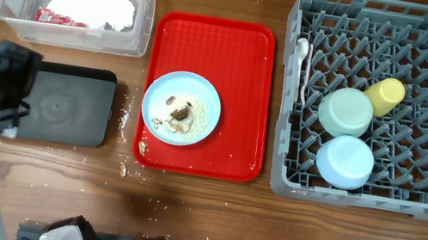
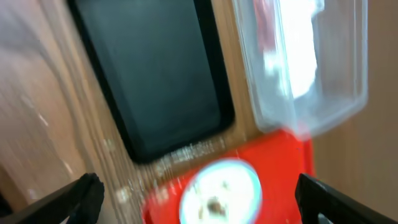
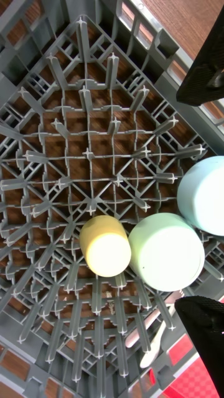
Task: Sort waste into correct bins and load items into the dishwasher rack
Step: 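Reach the left gripper to the light-blue plate rim and grasp it, then lift the plate and carry it left over the black tray, then tilt the plate to dump rice and scraps onto the black tray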
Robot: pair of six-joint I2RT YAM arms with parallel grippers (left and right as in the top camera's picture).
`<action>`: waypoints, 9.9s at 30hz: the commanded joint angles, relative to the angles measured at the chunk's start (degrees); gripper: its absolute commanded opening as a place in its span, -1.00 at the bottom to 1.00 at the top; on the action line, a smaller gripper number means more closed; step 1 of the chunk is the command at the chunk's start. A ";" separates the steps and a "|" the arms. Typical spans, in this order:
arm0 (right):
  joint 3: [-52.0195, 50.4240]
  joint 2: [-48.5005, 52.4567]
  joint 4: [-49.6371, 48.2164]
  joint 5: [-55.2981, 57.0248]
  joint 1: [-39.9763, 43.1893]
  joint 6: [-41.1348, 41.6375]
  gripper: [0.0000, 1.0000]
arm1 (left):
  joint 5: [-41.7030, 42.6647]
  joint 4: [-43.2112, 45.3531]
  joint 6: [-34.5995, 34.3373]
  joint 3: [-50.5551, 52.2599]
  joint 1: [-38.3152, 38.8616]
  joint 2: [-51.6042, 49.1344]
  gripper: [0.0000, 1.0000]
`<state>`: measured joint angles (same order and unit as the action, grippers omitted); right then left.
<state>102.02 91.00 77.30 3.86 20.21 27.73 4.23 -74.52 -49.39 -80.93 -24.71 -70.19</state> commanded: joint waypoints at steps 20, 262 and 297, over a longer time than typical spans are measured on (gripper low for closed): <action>-0.31 -0.13 -0.17 -0.79 0.07 -0.59 1.00 | 0.37 10.38 -0.50 0.57 47.91 -8.83 1.00; -0.31 -0.13 -0.20 -0.79 0.07 -0.59 0.99 | 34.10 20.20 25.03 3.28 -6.71 -18.91 -0.92; -0.31 -0.13 -0.20 -0.79 0.07 -0.59 1.00 | 62.53 23.91 37.38 13.35 -26.32 -19.04 -0.92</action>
<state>102.02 91.00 77.25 3.84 20.21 27.73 63.31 -51.13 -16.49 -67.85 -50.33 -89.67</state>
